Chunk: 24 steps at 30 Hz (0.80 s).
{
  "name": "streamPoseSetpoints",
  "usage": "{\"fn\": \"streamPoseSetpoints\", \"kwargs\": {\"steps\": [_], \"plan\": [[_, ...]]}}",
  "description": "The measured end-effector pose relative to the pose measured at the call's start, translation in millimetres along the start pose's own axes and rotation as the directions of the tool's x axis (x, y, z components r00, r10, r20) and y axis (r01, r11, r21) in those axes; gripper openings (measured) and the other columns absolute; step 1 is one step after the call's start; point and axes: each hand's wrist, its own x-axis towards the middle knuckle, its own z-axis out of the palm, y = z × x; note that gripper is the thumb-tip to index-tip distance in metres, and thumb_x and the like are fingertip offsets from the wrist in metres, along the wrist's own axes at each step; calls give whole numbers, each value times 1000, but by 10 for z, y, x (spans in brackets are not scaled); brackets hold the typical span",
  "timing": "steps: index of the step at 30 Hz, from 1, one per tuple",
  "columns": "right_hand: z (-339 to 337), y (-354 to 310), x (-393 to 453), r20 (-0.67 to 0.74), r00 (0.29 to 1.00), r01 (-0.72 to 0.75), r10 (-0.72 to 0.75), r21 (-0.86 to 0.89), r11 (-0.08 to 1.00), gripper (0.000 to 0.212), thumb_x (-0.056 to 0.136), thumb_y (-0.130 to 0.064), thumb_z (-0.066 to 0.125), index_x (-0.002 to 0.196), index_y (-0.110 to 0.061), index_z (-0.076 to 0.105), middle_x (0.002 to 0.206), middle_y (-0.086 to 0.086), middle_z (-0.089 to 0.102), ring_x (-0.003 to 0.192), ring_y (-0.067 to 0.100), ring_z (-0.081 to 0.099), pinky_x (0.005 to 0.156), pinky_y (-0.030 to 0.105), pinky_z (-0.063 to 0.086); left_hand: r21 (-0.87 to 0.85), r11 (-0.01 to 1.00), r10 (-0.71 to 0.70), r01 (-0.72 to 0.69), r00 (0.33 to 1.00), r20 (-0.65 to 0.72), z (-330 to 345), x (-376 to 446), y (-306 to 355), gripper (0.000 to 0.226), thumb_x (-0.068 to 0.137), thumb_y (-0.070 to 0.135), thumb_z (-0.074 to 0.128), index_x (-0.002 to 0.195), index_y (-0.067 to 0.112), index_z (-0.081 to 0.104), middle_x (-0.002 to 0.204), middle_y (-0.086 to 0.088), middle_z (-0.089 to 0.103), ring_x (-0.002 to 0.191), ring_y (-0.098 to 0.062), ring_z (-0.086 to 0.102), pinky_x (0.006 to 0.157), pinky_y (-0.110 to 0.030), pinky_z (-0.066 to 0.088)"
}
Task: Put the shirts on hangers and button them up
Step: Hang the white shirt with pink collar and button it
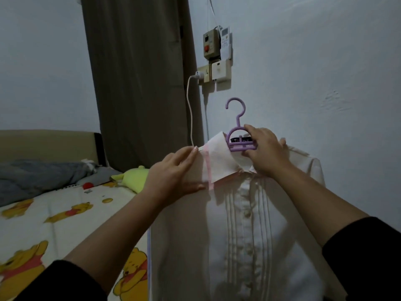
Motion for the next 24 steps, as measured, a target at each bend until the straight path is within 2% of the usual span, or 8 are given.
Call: {"fn": "streamPoseSetpoints", "kwargs": {"steps": [3, 8, 12, 15, 17, 19, 22, 24], "plan": [[335, -14, 124, -4, 1000, -7, 7, -10, 1000, 63, 87, -27, 63, 142, -31, 32, 145, -2, 38, 136, 19, 30, 110, 55, 18, -31, 998, -50, 50, 998, -25, 300, -38, -102, 87, 68, 62, 72, 135, 11, 50, 132, -10, 56, 98, -30, 63, 65, -35, 56], [923, -181, 347, 85, 996, -37, 29, 91, 995, 68, 92, -28, 57, 149, -29, 20, 159, 2, 8, 145, 23, 12, 116, 50, 11, 17, 952, -306, 306, 948, 94, 858, -169, -503, 87, 70, 65, 67, 138, 15, 48, 135, -4, 53, 102, -27, 61, 67, -33, 55], [1481, -226, 344, 227, 971, -89, 72, 66, 994, 67, 93, -40, 52, 149, -30, 16, 159, 3, 7, 145, 25, 12, 115, 50, 12, 168, 829, -556, 533, 755, 347, 1301, -247, -810, 89, 77, 68, 58, 147, 21, 31, 143, 0, 42, 117, -22, 51, 73, -30, 48], [1898, -234, 223, 372, 922, -135, 108, 46, 990, 67, 94, -43, 49, 149, -31, 14, 159, 2, 7, 145, 25, 12, 116, 50, 12, 321, 779, -620, 539, 589, 518, 1645, -326, -918, 67, 87, 67, 41, 131, 18, 51, 123, -6, 56, 107, -26, 53, 84, -36, 43], [2146, -207, 110, 443, 886, -161, 138, 13, 987, 67, 93, -48, 47, 149, -32, 13, 159, 0, 7, 145, 24, 10, 117, 51, 11, 309, 783, -606, 539, 553, 572, 1813, -378, -864, 56, 94, 57, 29, 115, 17, 62, 113, -8, 62, 106, -27, 53, 97, -41, 36], [2297, -157, 13, 473, 867, -166, 155, -18, 986, 66, 93, -51, 44, 149, -33, 14, 159, -1, 8, 146, 24, 10, 117, 52, 10, 246, 813, -566, 528, 619, 544, 1890, -398, -769, 50, 97, 49, 25, 117, 21, 62, 122, -6, 61, 117, -26, 50, 107, -45, 27], [2305, -56, -112, 483, 858, -177, 175, -43, 983, 63, 95, -48, 45, 149, -32, 16, 159, -1, 10, 145, 22, 10, 116, 51, 8, 67, 889, -433, 452, 785, 443, 1944, -440, -598, 45, 97, 48, 29, 134, 32, 49, 143, 2, 47, 135, -21, 35, 114, -42, 17], [2231, 18, -231, 479, 857, -185, 191, -61, 981, 63, 94, -45, 46, 149, -32, 17, 159, 0, 11, 145, 20, 10, 116, 50, 9, -28, 918, -346, 395, 836, 426, 1929, -471, -421, 48, 96, 50, 30, 137, 30, 47, 150, 2, 39, 141, -21, 26, 116, -42, 11]]}}
